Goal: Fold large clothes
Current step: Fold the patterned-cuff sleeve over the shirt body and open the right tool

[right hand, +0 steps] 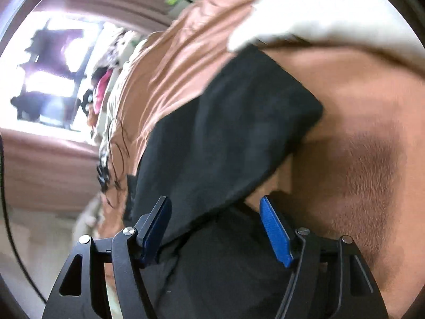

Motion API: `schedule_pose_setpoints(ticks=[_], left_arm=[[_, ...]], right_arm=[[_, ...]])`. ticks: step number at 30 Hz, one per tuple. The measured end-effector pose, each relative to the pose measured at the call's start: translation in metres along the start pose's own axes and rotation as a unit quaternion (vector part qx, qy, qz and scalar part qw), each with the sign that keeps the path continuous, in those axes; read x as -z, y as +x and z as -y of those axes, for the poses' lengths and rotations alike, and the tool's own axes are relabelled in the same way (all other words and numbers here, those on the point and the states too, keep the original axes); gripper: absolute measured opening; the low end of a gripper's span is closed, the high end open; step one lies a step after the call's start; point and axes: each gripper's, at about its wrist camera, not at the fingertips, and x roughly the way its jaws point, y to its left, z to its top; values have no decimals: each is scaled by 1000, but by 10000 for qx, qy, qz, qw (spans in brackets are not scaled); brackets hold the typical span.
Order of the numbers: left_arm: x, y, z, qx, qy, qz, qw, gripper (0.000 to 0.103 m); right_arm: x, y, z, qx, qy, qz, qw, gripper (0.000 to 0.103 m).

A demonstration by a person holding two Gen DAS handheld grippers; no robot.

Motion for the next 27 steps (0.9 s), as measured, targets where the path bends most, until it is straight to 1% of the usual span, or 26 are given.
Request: schedule_pose_setpoints(ticks=[3, 5, 6, 7, 8, 9, 11, 13, 14, 17, 19, 23, 27], left_arm=[[0, 1, -3, 16, -92, -23, 10000, 76], [0, 0, -4, 9, -121, -7, 9999, 76], [0, -1, -5, -7, -128, 9, 9999, 76], [0, -2, -5, -11, -136, 22, 9999, 76], [0, -3, -6, -10, -150, 37, 9999, 76], [-1, -4, -7, -3, -161, 42, 9999, 76], [-1, -5, -8, 25, -194, 55, 9998, 76], [-3, -7, -10, 38, -230, 78, 9997, 76], [-4, -7, -10, 40, -241, 82, 9997, 76], [-6, -6, -12, 18, -213, 25, 9998, 76], [-6, -6, -15, 21, -241, -20, 9997, 76], [-9, -9, -18, 40, -246, -60, 9997, 76], [-15, -16, -24, 26, -286, 28, 9996, 76]], right_arm=[[-9, 2, 8, -9, 71, 167, 9998, 69], [-12, 6, 15, -170, 244, 239, 9993, 68], [-13, 6, 19, -295, 339, 291, 9986, 57], [-14, 8, 23, -362, 412, 305, 9980, 39], [-15, 10, 27, -455, 493, 252, 9974, 29], [-15, 11, 26, -619, 525, 211, 9965, 15], [-13, 7, 12, -947, 312, 308, 9945, 10], [-10, -3, -5, -1215, -34, 411, 9917, 7], [-8, -8, -17, -1410, -226, 452, 9887, 7], [6, -19, -52, -1885, -780, 498, 9777, 7], [17, -21, -75, -2071, -1172, 450, 9702, 7], [40, -15, -111, -2241, -1768, 255, 9580, 6], [64, 1, -134, -2191, -2162, 15, 9514, 6]])
